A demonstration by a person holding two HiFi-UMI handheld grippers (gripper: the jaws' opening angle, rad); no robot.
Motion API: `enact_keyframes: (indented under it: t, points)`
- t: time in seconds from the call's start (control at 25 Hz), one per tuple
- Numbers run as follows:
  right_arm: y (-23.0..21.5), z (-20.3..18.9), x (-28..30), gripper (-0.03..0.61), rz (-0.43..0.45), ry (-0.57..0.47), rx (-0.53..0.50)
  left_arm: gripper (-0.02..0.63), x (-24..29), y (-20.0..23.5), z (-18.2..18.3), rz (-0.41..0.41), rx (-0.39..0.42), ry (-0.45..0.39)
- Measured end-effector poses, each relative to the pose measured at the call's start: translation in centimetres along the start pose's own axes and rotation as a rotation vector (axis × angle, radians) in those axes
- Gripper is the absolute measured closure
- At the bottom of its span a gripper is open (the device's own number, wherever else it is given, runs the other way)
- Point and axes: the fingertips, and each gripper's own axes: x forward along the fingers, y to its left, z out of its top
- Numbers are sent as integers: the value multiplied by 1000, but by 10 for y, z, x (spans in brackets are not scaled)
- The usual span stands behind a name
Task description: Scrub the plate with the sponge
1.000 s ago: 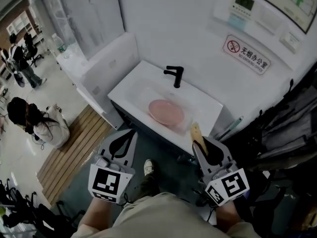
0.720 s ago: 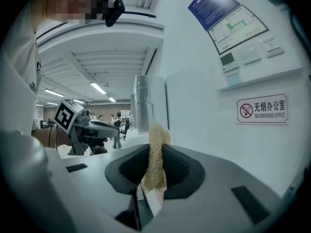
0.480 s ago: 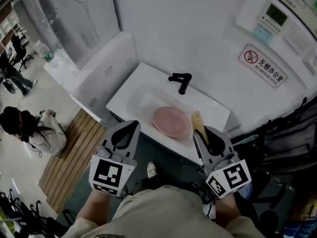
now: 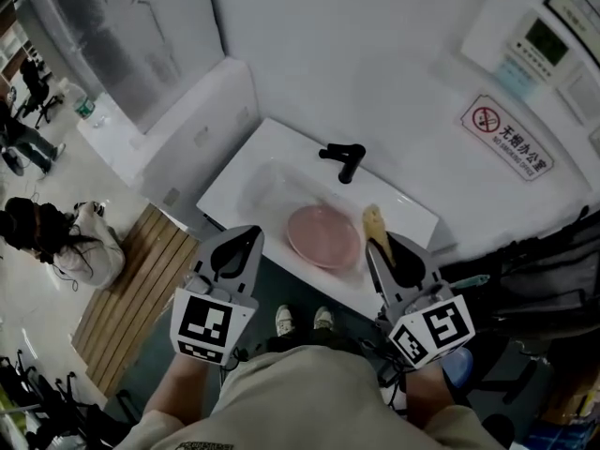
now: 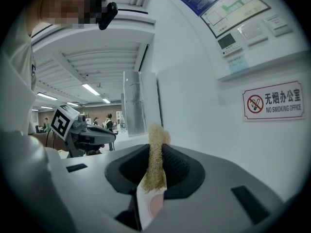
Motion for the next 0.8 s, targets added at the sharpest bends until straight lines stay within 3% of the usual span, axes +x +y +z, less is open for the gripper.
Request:
enact_keyframes:
  t: [0.4, 0.6, 0.8]
  points:
    - [-39, -41, 33, 499, 97, 91, 90, 606, 53, 2, -30, -9, -75, 100]
    - [-55, -70, 63, 497, 124, 139, 164, 604, 87, -2, -47, -47, 14, 141]
    - [-66, -103, 100, 497, 147, 204, 170, 561, 133, -2, -84, -119, -39, 237]
